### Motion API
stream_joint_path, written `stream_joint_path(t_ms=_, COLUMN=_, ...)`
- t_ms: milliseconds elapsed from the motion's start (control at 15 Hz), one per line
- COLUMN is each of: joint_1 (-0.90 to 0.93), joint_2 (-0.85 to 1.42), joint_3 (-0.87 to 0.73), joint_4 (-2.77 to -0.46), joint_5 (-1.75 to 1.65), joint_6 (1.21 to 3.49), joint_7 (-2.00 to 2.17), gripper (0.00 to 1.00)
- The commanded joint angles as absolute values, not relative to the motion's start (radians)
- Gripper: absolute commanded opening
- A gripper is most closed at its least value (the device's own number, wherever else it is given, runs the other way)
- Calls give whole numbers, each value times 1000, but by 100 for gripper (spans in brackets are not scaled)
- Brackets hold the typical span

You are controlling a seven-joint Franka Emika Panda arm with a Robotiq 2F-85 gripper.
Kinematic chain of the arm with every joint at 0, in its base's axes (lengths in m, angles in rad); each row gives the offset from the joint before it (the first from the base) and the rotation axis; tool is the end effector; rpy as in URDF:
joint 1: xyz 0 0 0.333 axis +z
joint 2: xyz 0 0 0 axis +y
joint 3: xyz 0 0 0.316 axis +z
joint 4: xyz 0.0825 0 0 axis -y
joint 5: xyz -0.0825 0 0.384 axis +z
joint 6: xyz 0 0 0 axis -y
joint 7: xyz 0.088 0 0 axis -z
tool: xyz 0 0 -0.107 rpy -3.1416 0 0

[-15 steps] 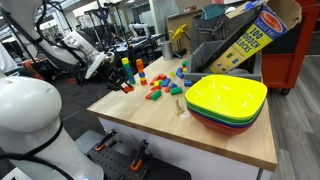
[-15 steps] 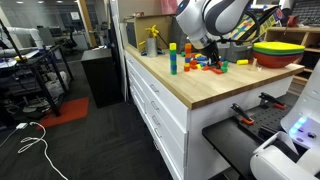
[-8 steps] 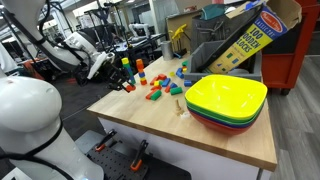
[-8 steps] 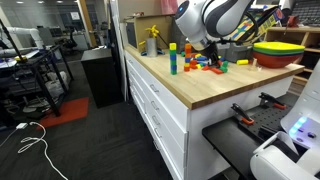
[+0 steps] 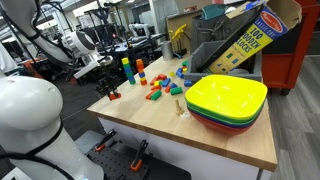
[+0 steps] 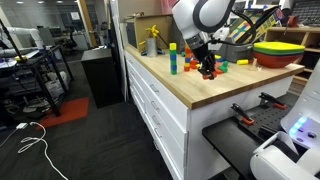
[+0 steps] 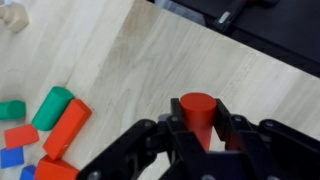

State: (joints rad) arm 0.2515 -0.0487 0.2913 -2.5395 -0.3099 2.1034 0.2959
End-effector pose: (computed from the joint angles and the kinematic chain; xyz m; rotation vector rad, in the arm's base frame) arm 0.3574 0.1974 0.2655 2.6669 0.6173 -0.3531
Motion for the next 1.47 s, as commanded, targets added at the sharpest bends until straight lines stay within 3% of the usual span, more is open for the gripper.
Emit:
stream_joint_path(t_ms=0, joint_1=241, joint_2=-109, joint_3=256, joint_4=-2528, joint_5=-90, joint_6=2093, joint_7=203, gripper=9)
stream_joint_path(t_ms=733, joint_1=148, joint_2=-69, joint_3=107, joint_4=-2411, joint_5=428, joint_6=2023, joint_7=156, gripper=9)
stream_joint_path(t_ms=1400, joint_1=67, joint_2=77, joint_3=53, joint_4=-2343, joint_5=681, joint_6=1990, joint_7=360, gripper=9)
